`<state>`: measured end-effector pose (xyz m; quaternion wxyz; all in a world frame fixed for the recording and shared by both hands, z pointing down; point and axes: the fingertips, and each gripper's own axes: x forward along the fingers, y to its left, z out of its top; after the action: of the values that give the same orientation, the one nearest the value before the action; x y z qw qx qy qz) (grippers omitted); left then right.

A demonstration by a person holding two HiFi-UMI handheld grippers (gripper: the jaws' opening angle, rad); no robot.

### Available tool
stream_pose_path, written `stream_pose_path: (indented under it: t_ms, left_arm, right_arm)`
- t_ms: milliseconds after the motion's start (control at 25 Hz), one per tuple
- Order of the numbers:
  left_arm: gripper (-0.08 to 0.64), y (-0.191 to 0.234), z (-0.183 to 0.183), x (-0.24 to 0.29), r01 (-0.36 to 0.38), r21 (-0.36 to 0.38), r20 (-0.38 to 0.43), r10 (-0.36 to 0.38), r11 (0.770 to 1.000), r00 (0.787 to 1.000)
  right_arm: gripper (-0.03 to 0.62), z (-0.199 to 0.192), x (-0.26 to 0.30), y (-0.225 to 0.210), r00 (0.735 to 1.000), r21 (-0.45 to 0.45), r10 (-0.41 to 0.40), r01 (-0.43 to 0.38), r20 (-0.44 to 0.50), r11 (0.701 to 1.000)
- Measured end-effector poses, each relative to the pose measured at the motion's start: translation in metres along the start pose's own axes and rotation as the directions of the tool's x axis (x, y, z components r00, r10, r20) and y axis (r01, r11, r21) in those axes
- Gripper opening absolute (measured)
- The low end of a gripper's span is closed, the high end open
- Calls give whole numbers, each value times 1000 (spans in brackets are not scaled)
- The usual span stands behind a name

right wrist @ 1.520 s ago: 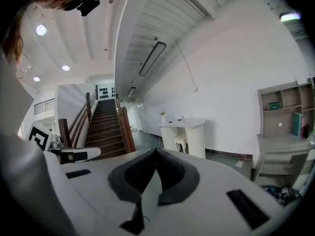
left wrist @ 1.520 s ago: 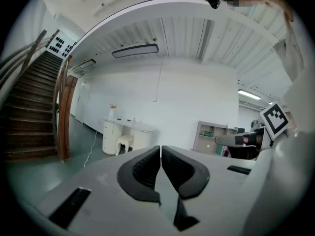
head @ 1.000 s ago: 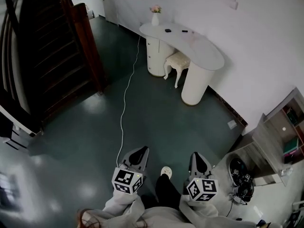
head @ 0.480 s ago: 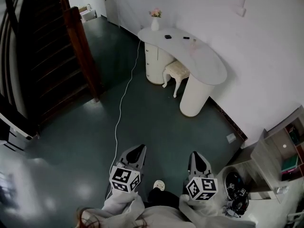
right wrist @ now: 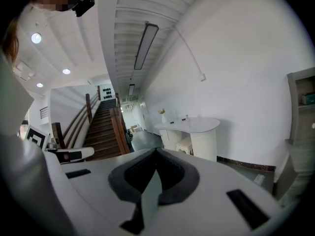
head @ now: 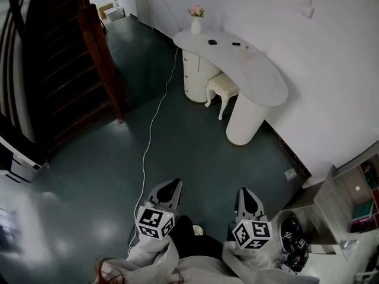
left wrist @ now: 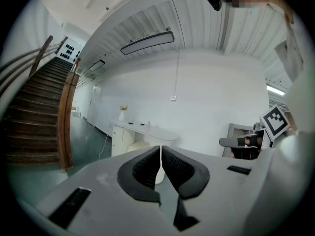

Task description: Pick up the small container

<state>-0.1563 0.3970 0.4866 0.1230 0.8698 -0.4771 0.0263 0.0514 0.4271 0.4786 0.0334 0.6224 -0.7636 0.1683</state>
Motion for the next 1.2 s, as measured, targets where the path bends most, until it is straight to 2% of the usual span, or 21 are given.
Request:
stream_pose_path:
  t_ms: [240, 560, 880, 1200]
  left_arm:
    - [21, 5, -9, 2, -25, -18, -24, 24, 1000, 999]
    - [21, 9, -2, 33, -5, 3, -26, 5, 1000, 1000]
    - [21, 44, 15, 87, -3, -1, -5, 3, 1000, 1000]
    - [21, 94, 55, 161, 20, 11, 14, -21, 1000, 1000]
  right_arm:
    - [49, -9, 3, -5, 1000, 7, 7, -7, -30, 1000]
    - [49, 1, 27, -19, 1000, 13, -8, 9, -23, 1000]
    - [49, 23, 90, -29, 1000, 6, -4, 4, -12, 1000]
    - [49, 65, 175, -32, 1000, 6, -9, 9, 7, 1000]
